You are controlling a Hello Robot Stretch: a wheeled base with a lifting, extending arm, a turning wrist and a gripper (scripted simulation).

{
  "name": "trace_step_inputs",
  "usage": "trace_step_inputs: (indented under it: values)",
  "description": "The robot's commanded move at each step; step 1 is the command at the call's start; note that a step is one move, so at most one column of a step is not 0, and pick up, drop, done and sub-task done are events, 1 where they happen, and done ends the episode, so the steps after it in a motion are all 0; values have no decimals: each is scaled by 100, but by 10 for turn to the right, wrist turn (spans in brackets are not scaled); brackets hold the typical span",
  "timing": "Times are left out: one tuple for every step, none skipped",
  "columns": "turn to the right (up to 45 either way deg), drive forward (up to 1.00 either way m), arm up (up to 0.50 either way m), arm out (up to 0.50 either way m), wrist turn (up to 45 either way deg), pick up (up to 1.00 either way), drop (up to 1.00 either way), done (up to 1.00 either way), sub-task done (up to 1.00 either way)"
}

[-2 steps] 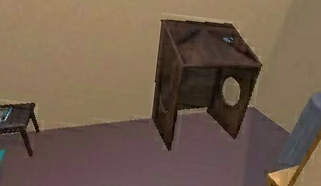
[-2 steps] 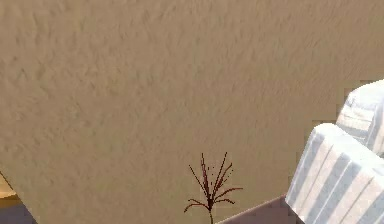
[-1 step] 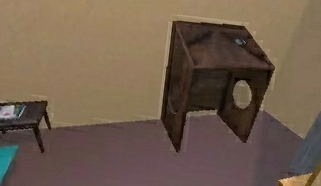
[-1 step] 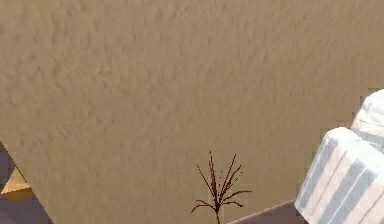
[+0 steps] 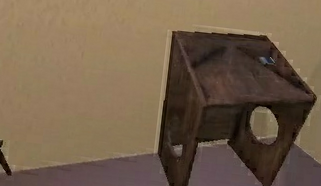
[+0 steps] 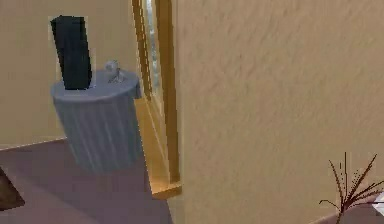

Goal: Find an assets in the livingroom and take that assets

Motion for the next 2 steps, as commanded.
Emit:
trace_step_inputs:
  values:
    - [420,0,0,0,0,0,0,0,0]
    - [0,50,0,0,0,0,0,0,0]
